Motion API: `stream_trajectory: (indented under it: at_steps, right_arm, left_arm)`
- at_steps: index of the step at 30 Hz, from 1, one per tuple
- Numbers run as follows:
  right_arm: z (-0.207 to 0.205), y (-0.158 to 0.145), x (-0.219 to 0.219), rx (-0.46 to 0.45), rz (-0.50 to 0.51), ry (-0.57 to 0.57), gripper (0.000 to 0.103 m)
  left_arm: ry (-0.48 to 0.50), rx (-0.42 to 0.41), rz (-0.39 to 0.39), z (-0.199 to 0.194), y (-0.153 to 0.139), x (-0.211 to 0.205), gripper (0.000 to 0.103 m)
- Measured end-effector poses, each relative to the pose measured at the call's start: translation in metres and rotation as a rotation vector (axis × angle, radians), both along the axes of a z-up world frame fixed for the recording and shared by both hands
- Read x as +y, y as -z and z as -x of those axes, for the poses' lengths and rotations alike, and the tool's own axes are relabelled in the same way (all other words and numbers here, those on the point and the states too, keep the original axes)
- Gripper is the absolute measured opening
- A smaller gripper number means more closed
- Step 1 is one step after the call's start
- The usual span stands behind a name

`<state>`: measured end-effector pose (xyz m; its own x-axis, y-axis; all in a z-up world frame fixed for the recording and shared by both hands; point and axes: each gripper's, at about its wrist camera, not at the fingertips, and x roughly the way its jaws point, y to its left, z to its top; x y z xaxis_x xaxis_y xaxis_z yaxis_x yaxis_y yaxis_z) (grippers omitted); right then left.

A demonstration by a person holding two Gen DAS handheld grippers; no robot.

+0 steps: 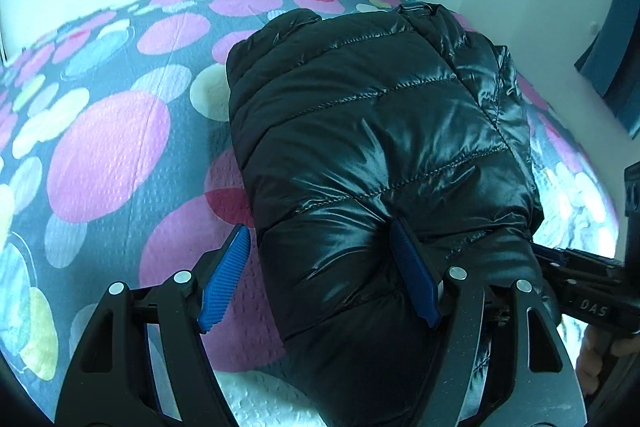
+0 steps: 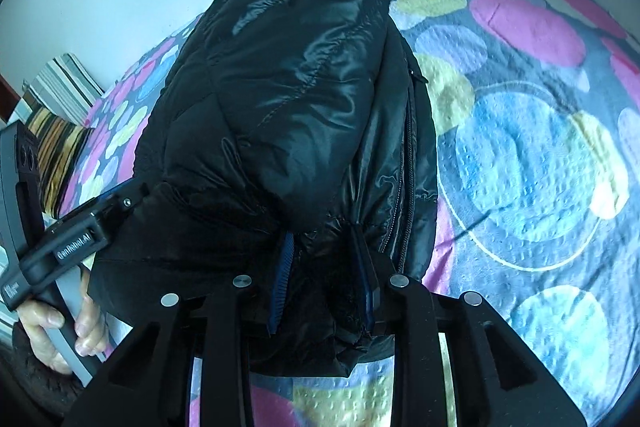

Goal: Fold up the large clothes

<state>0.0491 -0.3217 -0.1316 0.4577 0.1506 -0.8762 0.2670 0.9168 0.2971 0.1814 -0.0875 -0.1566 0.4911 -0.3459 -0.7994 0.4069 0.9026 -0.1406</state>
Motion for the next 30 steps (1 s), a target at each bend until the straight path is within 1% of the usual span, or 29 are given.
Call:
stream_trajectory:
  at_steps: [5,9,10,11,15,19,22,26,27,28,29,30]
  right_arm:
    - [0.001,-0.006,0.003,-0.017,0.006,0.008,0.028]
    - [0.006,-0.016,0.003,-0.059,0.0,0.011,0.031]
    - [0.007,-0.018,0.003,-0.068,-0.002,0.012,0.033]
    - [0.01,-0.019,0.004,-0.073,-0.003,0.012,0.033]
    - [0.011,-0.024,0.003,-0.084,-0.003,0.011,0.035]
    - [0.011,-0.026,0.004,-0.086,0.0,0.008,0.036]
    - [0.01,-0.027,0.005,-0.088,0.004,0.007,0.036]
    - [0.012,-0.033,0.004,-0.09,0.003,0.011,0.037]
    - [0.013,-0.039,0.003,-0.096,0.007,0.01,0.039]
    - [0.014,-0.042,0.003,-0.102,0.014,0.011,0.044]
    - [0.017,-0.05,0.001,-0.119,0.034,0.016,0.047]
    - [0.018,-0.054,-0.001,-0.128,0.045,0.022,0.05]
  left_arm:
    - [-0.006,-0.007,0.018,0.002,-0.009,0.005,0.072]
    - [-0.01,-0.027,0.02,0.006,-0.022,0.013,0.074]
    - [-0.014,-0.023,0.024,0.006,-0.023,0.015,0.075]
    - [-0.022,-0.017,0.031,0.005,-0.025,0.018,0.079]
    - [-0.055,0.017,0.082,-0.004,-0.025,0.034,0.081]
    - [-0.054,0.051,0.114,-0.009,-0.021,0.036,0.084]
    - [-0.047,0.059,0.121,-0.01,-0.02,0.035,0.085]
    - [-0.052,0.052,0.11,-0.009,-0.025,0.037,0.086]
    - [-0.06,0.045,0.108,-0.009,-0.027,0.04,0.086]
    - [-0.068,0.04,0.111,-0.01,-0.029,0.043,0.087]
    - [-0.077,0.037,0.118,-0.01,-0.031,0.046,0.09]
    - [-0.087,0.033,0.131,-0.011,-0.032,0.05,0.091]
